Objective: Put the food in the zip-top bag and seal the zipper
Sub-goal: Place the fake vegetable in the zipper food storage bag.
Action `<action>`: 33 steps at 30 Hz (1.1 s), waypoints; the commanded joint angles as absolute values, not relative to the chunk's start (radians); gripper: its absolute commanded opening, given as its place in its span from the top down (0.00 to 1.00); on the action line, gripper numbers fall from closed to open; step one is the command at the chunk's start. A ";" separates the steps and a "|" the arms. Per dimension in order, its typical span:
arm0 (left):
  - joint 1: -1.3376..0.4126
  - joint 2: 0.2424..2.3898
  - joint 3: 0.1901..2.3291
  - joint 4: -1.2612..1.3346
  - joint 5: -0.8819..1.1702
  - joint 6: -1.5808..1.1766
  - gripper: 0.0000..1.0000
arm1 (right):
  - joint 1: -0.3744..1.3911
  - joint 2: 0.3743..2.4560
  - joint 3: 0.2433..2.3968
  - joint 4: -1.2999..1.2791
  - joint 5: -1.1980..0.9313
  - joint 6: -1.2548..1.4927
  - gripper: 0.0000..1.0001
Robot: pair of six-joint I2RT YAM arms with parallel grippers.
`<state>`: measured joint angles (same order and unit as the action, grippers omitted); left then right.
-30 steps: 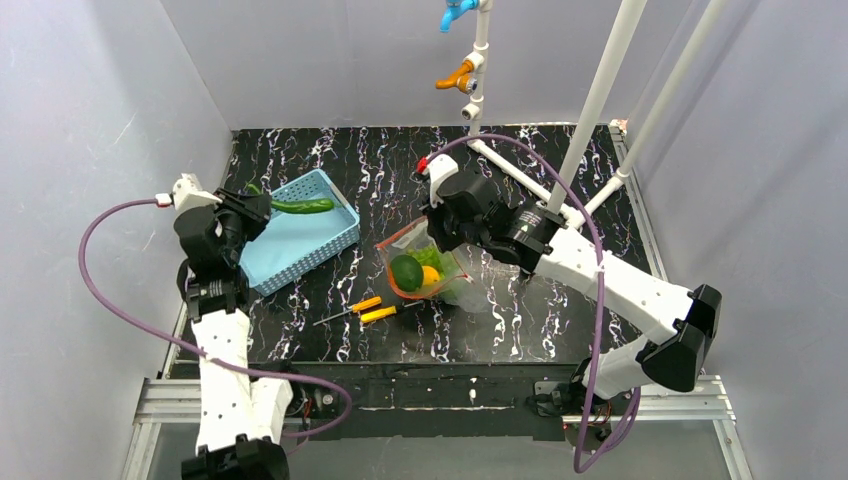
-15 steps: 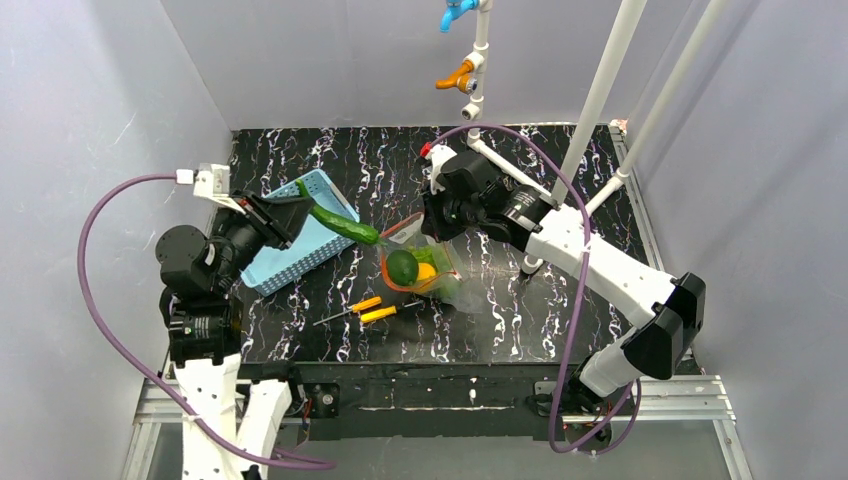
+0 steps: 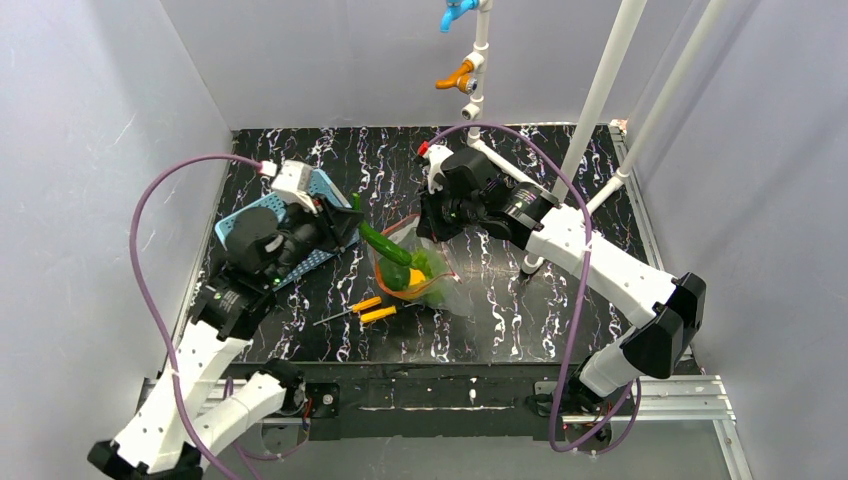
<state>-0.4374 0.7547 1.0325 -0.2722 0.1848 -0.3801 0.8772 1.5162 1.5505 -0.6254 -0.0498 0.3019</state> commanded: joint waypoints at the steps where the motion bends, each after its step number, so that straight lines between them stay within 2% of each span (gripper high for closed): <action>1: -0.629 0.779 0.980 -0.228 -0.275 -0.313 1.00 | 0.876 1.500 1.608 -0.582 -0.087 0.320 0.99; 5: -0.824 0.801 0.926 -0.151 -0.615 -0.296 1.00 | 0.873 1.498 1.606 -0.568 -0.104 0.333 0.99; 10: -0.980 0.886 0.904 -0.007 -0.789 -0.250 1.00 | 0.871 1.503 1.602 -0.550 -0.125 0.350 0.99; 19: -1.026 0.932 0.837 0.093 -0.765 -0.437 1.00 | 0.820 1.469 1.525 -0.456 -0.251 0.451 0.99; 24: -1.029 0.921 0.826 0.043 -0.706 -0.494 1.00 | 0.755 1.465 1.473 -0.381 -0.380 0.527 0.99; 33: -1.030 0.939 0.847 -0.119 -0.536 -0.572 1.00 | 0.747 1.461 1.456 -0.369 -0.389 0.534 0.99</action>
<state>-1.0206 0.9432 0.8360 -0.0505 -0.6209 -0.5068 0.7464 1.5055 1.4498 -0.4564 -0.3481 0.5194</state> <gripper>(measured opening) 0.178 0.030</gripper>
